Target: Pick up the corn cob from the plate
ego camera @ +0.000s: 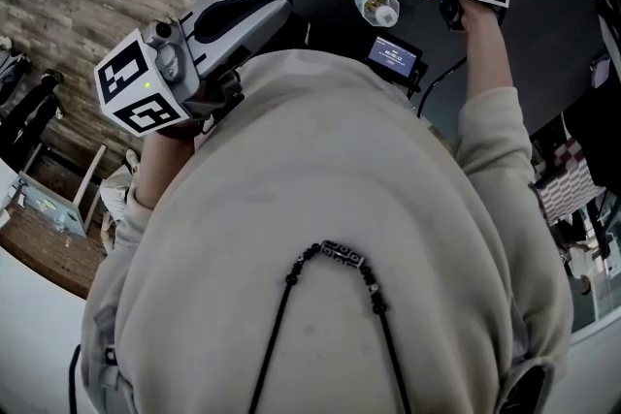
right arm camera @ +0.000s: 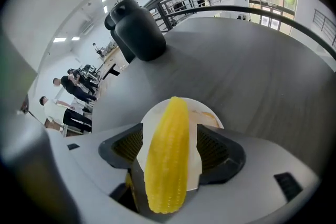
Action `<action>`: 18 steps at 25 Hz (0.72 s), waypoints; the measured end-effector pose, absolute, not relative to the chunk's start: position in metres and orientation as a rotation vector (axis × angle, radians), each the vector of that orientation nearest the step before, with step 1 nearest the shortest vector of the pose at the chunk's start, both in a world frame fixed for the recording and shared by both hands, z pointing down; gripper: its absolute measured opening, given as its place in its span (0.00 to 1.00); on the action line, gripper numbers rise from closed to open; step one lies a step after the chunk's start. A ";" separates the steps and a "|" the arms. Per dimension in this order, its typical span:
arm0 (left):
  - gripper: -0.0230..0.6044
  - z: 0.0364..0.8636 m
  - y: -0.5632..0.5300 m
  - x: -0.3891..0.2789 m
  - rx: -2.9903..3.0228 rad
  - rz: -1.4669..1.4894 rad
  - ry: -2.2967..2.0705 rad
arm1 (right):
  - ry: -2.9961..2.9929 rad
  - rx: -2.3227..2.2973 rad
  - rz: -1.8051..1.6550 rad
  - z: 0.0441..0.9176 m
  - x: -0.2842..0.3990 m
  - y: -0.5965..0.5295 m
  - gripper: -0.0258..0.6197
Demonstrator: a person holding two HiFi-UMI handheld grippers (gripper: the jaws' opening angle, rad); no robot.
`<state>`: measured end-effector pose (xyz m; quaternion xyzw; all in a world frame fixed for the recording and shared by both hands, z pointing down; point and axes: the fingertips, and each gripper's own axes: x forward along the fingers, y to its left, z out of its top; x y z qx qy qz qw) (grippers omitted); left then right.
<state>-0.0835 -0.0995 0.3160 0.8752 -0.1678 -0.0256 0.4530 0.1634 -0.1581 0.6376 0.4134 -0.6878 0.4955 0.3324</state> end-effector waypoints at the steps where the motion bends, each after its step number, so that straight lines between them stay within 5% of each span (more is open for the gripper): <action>1: 0.04 0.316 -0.099 -0.083 2.160 -0.064 -0.414 | -1.778 1.077 1.288 0.642 0.164 -0.156 0.52; 18: 0.04 0.316 -0.099 -0.082 2.167 -0.063 -0.396 | -1.644 1.062 1.147 0.659 0.175 -0.150 0.41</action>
